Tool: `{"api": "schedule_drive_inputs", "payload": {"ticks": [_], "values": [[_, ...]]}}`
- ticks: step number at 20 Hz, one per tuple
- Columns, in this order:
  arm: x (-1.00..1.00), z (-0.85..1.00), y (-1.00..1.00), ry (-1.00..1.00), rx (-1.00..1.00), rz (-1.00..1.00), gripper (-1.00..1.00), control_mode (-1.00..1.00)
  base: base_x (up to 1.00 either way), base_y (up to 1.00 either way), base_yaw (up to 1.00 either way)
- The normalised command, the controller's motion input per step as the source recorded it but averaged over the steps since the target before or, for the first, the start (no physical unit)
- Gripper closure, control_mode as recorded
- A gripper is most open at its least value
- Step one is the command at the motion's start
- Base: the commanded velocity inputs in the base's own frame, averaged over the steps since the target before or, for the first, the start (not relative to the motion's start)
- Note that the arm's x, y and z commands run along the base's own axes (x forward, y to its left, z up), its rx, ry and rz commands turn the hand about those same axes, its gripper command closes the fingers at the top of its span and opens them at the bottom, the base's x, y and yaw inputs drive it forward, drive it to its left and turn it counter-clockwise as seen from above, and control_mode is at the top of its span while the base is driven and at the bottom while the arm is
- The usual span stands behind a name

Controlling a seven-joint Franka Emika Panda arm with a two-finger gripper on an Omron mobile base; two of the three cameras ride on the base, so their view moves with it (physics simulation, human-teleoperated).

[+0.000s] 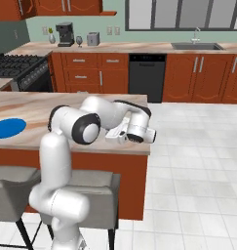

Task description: Retrieve the wine glasses from the counter and place one next to each plate.

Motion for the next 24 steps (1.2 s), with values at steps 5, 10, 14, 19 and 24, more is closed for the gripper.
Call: {"api": "schedule_drive_inputs", "payload": {"ticks": [5,10,14,19,24], "values": [[0.27,-0.18,0.0,-0.05,0.0,0.0,1.0,-1.0,0.0,0.0,0.0],[0.25,-0.15,0.0,-0.08,0.0,0.0,1.0,-1.0,0.0,0.0,0.0],[0.31,-0.17,0.0,-0.04,0.0,0.0,1.0,-1.0,0.0,0.0,0.0],[0.34,-0.18,0.0,0.0,0.0,0.0,1.0,-1.0,0.0,0.0,0.0],[0.31,-0.08,0.0,0.0,0.02,0.0,1.0,-1.0,0.0,0.0,0.0]]}}
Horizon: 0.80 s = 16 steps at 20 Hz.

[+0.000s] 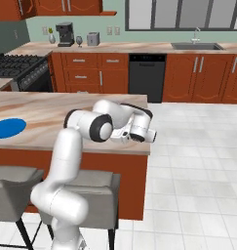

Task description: Retrieve the wine glasses from the counter and place one next to each plate.

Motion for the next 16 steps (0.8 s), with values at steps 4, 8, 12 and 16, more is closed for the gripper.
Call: {"api": "schedule_drive_inputs", "payload": {"ticks": [4,8,12,16], "values": [[0.23,-0.13,0.0,0.0,0.03,0.0,1.0,-1.0,0.0,0.0,0.0],[0.15,-0.13,0.08,0.0,0.04,0.0,1.0,-1.0,0.0,0.0,0.0],[0.03,-0.17,0.0,0.0,0.04,0.01,1.0,-1.0,0.0,0.0,0.0],[0.02,-0.23,0.0,0.0,0.04,0.02,1.0,-1.0,0.0,0.0,0.0]]}}
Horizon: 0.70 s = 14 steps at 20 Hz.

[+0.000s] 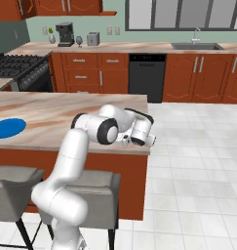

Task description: Retrieve the wine glasses from the counter and place one next to each plate.

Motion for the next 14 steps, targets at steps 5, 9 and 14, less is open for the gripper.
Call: {"api": "schedule_drive_inputs", "payload": {"ticks": [5,9,14], "values": [[0.08,-0.28,0.0,0.0,0.02,0.02,1.0,-1.0,0.0,0.0,0.0],[0.11,-0.24,0.0,-0.04,0.0,0.01,1.0,-1.0,0.0,0.0,0.0],[0.12,-0.17,0.0,-0.05,0.0,0.0,-1.0,-1.0,0.0,0.0,0.0]]}}
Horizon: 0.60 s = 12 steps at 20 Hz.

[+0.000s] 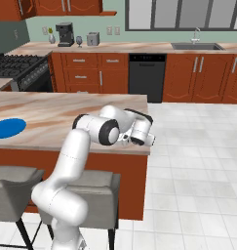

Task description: Retrieve the wine glasses from the counter and place one next to each plate.

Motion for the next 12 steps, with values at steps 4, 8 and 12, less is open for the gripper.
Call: {"api": "schedule_drive_inputs", "payload": {"ticks": [4,8,12], "values": [[0.01,0.0,-0.07,-0.01,0.0,0.0,-1.0,-1.0,0.0,0.0,0.0],[0.0,0.01,-0.1,0.0,0.0,0.0,-1.0,-1.0,0.0,0.0,0.0],[-0.04,0.06,-0.3,0.06,0.0,-0.03,-1.0,-1.0,0.0,0.0,0.0]]}}
